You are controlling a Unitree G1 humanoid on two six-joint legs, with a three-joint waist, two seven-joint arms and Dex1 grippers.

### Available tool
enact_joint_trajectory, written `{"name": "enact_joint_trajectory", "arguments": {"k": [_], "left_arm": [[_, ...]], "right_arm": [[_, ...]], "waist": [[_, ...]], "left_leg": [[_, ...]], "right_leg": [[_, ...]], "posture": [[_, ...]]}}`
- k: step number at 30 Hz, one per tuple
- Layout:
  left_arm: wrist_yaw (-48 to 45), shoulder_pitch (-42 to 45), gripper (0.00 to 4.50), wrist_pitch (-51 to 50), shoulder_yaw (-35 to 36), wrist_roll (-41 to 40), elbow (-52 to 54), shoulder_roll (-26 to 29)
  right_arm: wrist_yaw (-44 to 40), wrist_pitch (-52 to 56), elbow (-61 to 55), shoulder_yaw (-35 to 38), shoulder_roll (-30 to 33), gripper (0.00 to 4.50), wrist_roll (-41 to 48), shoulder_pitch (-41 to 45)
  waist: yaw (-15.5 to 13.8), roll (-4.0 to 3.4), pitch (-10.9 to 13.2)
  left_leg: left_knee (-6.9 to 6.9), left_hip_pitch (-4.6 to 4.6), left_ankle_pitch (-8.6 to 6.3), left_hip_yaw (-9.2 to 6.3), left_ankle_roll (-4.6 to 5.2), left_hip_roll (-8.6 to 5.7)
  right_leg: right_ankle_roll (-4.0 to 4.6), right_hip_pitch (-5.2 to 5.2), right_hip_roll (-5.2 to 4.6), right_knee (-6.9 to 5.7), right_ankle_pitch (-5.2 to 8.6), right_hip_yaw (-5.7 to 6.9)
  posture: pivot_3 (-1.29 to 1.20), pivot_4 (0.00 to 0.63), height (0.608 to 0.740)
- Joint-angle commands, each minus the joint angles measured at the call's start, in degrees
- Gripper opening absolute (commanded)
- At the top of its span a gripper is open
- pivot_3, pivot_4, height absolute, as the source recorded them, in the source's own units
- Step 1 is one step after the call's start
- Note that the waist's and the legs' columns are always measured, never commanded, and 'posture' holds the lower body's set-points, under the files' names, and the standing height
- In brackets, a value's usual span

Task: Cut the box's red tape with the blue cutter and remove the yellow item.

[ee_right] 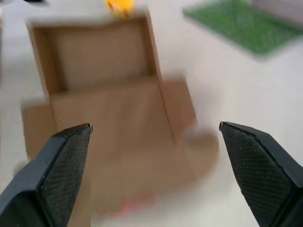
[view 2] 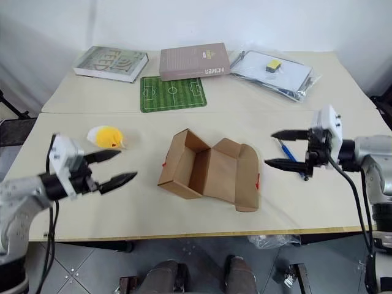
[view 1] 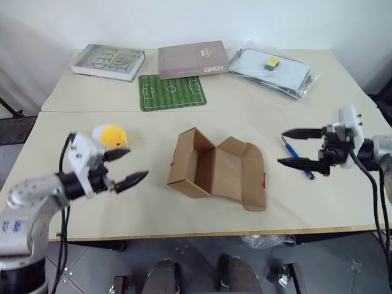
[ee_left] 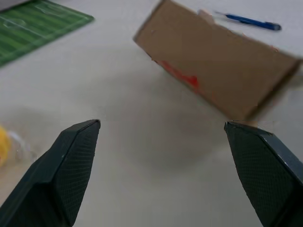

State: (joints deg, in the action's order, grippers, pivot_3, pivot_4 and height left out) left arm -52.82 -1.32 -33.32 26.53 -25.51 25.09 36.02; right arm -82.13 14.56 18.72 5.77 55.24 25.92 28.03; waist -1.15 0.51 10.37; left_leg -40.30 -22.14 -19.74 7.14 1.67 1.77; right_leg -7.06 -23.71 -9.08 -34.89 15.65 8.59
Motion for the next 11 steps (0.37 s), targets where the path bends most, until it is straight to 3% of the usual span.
{"name": "enact_joint_trajectory", "arguments": {"k": [1,11], "left_arm": [[-2.74,-5.57,4.47,10.79,1.66,1.44,-2.33,-0.04],[-2.69,-9.9,4.47,17.17,-1.54,0.28,-6.17,-0.63]], "right_arm": [[-3.0,-6.93,5.56,-0.2,2.25,4.5,-4.3,-1.07],[3.32,-6.77,3.75,2.41,-1.67,4.5,-4.18,-7.4]], "waist": [[0.03,-0.06,-0.03],[0.31,-0.11,-0.03]], "left_leg": [[0.0,0.05,0.0,-0.01,0.0,0.0],[0.04,0.08,0.0,-0.04,0.02,0.16]], "right_leg": [[0.0,0.02,-0.02,0.0,0.0,-0.03],[0.03,0.02,-0.19,-0.07,-0.02,-0.02]], "posture": [[0.0,0.15,0.74],[0.0,0.15,0.74]]}}
